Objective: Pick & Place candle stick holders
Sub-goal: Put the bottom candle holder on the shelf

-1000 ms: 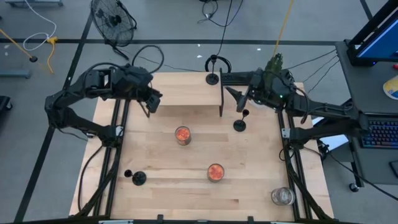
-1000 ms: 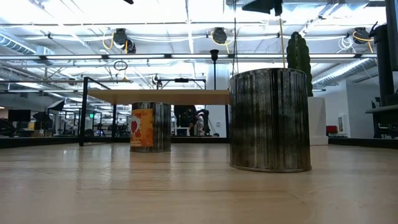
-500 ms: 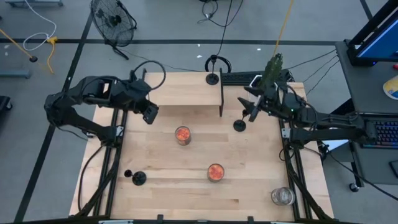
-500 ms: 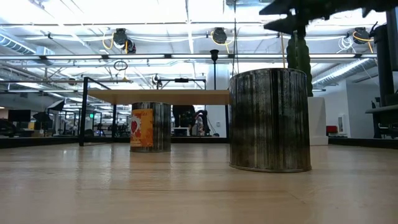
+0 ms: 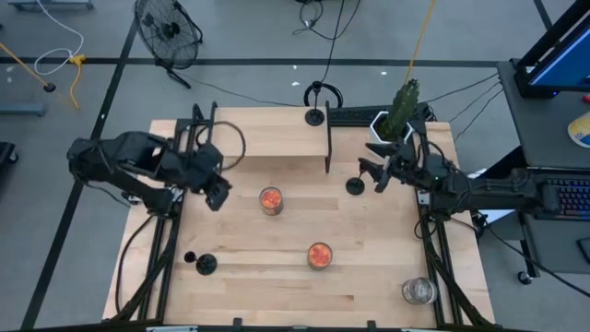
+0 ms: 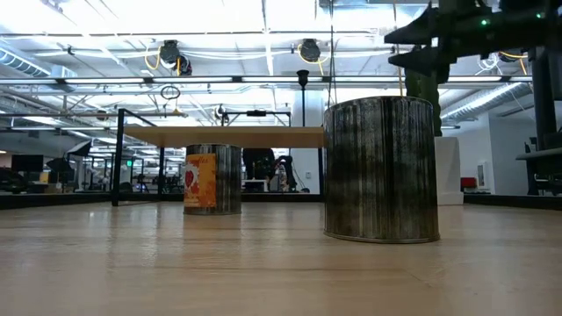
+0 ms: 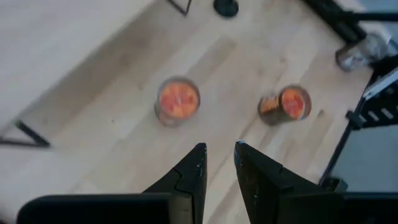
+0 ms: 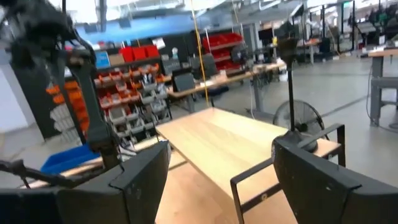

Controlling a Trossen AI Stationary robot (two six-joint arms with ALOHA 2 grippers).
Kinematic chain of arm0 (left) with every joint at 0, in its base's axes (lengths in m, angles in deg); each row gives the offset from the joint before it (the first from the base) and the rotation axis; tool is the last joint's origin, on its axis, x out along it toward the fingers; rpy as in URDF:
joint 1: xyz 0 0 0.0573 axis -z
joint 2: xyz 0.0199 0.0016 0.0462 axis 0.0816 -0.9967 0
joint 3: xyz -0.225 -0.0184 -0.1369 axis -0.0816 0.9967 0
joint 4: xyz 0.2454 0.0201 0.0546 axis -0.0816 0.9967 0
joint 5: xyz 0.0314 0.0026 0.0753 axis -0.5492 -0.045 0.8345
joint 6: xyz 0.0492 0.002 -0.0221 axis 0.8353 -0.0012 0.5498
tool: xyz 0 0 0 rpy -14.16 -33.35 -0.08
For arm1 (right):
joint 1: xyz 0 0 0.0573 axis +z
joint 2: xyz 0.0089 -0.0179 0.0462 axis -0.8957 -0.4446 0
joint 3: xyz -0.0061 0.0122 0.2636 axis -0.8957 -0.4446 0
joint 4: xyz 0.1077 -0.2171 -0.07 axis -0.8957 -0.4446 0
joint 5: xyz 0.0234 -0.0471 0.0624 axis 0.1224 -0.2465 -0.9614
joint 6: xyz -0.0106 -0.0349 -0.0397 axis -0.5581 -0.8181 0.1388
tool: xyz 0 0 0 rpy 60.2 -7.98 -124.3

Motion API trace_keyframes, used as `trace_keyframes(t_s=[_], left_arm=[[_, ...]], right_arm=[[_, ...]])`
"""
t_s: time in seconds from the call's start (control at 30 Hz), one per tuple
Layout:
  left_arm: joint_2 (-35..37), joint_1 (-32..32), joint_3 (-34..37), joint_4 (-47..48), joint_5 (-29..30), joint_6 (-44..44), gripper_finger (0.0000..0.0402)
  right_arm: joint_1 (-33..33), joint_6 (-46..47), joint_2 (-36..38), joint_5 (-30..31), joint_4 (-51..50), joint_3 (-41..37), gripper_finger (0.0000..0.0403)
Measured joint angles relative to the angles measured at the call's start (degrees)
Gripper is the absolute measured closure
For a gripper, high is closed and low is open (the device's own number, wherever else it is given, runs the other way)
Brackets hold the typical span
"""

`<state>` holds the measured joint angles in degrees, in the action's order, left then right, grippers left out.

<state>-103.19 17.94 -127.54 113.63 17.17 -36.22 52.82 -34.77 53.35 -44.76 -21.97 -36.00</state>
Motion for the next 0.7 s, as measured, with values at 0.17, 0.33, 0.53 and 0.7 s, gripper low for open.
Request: trace_keyframes(t_s=[0.17, 0.33, 0.53, 0.7], left_arm=[[0.0, 6.3, 4.2, 1.4, -2.1, -9.8, 0.0314], [0.0, 12.0, 5.7, 3.7, -6.0, -20.0, 0.0314], [0.0, 17.4, 5.7, 7.5, -12.4, -30.6, 0.0314], [-0.1, 21.8, 5.9, 8.4, -13.4, -35.4, 0.0314]], right_arm=[[0.0, 0.4, 2.6, 0.0, 1.6, -3.0, 0.0128], [0.0, 3.3, 3.6, 0.0, 1.6, -5.1, 0.0128], [0.0, 4.1, 3.6, 0.0, 1.6, -5.5, 0.0128], [0.0, 3.8, 3.6, 0.0, 1.6, -5.5, 0.0128]])
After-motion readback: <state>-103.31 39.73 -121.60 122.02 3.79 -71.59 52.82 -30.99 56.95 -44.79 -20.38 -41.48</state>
